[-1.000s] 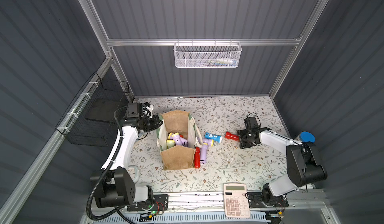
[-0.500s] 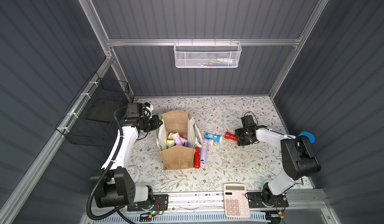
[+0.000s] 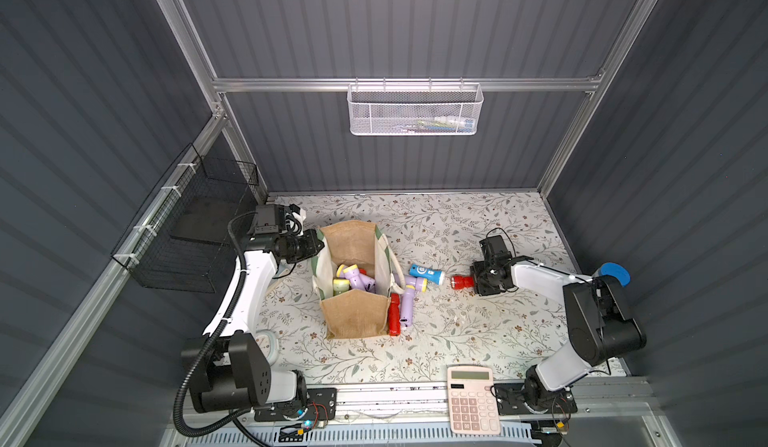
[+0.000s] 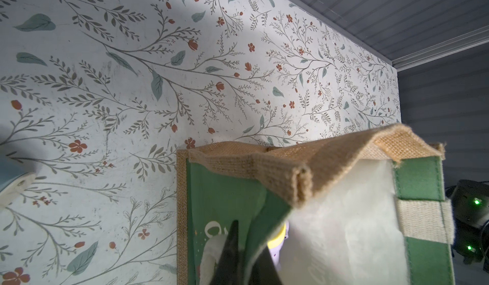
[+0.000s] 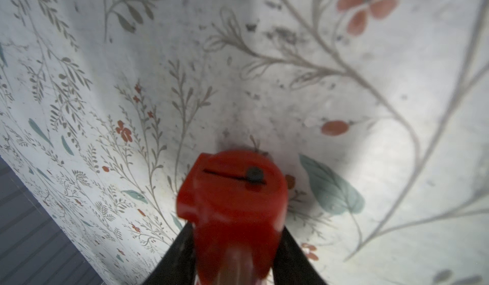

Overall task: Put the flashlights into the tote bags
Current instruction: Pick up the flashlight from the center of the board.

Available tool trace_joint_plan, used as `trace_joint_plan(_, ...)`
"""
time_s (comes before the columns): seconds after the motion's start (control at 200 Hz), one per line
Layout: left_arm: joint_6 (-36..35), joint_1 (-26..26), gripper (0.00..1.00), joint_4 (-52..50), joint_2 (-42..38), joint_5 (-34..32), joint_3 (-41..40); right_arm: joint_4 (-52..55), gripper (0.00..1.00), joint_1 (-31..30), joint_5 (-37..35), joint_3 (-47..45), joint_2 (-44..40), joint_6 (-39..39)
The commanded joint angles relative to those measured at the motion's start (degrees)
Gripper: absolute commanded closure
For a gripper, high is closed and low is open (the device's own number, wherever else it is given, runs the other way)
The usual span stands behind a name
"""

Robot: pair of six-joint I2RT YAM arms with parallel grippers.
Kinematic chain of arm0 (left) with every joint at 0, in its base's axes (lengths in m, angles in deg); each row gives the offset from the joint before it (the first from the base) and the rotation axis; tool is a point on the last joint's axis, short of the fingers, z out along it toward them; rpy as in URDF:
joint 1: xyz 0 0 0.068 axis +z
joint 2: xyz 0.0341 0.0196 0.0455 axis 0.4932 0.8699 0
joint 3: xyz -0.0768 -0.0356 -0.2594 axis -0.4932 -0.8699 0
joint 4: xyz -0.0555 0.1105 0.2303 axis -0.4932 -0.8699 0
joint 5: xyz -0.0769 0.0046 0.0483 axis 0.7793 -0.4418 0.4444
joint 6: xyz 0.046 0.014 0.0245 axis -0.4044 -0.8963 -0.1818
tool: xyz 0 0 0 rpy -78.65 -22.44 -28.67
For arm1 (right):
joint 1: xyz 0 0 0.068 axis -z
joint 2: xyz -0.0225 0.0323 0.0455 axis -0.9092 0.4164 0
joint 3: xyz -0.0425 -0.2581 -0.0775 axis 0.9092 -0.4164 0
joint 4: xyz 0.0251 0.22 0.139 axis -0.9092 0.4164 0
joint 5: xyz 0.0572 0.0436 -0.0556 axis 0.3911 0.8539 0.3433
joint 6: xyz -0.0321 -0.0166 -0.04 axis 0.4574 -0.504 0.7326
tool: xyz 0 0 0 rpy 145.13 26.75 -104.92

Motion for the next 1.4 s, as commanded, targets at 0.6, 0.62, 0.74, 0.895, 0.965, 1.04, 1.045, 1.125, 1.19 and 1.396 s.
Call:
trace_joint_plan(0.6,-1.1,0.0,0.97,-2.8,0.0,0.4,0.4,8.6,0.83,-2.6,-8.6,3.8,-7.9,13.4)
trace_joint_plan(0.62,-1.1,0.0,0.97,-2.8,0.0,0.4,0.3,8.8,0.83,-2.8,-8.8,4.0,-8.3,13.9)
trace_joint_plan(0.74,-1.2,0.0,0.97,-2.8,-0.5,0.0,0.3,10.3,0.86,-3.5,-9.8,5.7,-10.5,17.0)
trace_joint_plan(0.895,-1.2,0.0,0.97,-2.7,-0.6,0.1,0.2,10.9,0.87,-4.6,-11.9,8.7,-14.0,23.6)
trace_joint_plan(0.965,-1.2,0.0,0.97,-2.7,-0.6,0.2,0.2,10.8,0.87,-5.1,-12.0,10.4,-15.3,26.7)
trace_joint_plan(1.04,-1.2,0.0,0.97,-2.7,-0.6,0.2,0.1,10.2,0.87,-5.8,-12.0,11.9,-16.6,30.1)
trace_joint_plan(1.045,-1.2,0.0,0.97,-2.7,-0.6,0.2,0.1,10.2,0.87,-6.0,-12.0,12.1,-16.6,30.3)
trace_joint_plan(1.125,-1.1,0.0,0.97,-2.7,-0.6,0.3,0.1,9.6,0.87,-7.0,-11.9,14.3,-17.5,34.1)
trace_joint_plan(1.19,-1.2,0.0,0.97,-2.7,-0.8,0.2,0.2,8.8,0.86,-7.9,-11.2,16.2,-17.8,37.2)
trace_joint_plan(1.396,-1.4,0.0,0.97,-2.7,-1.0,0.9,0.2,8.2,0.84,-12.4,-9.3,24.3,-16.8,45.2)
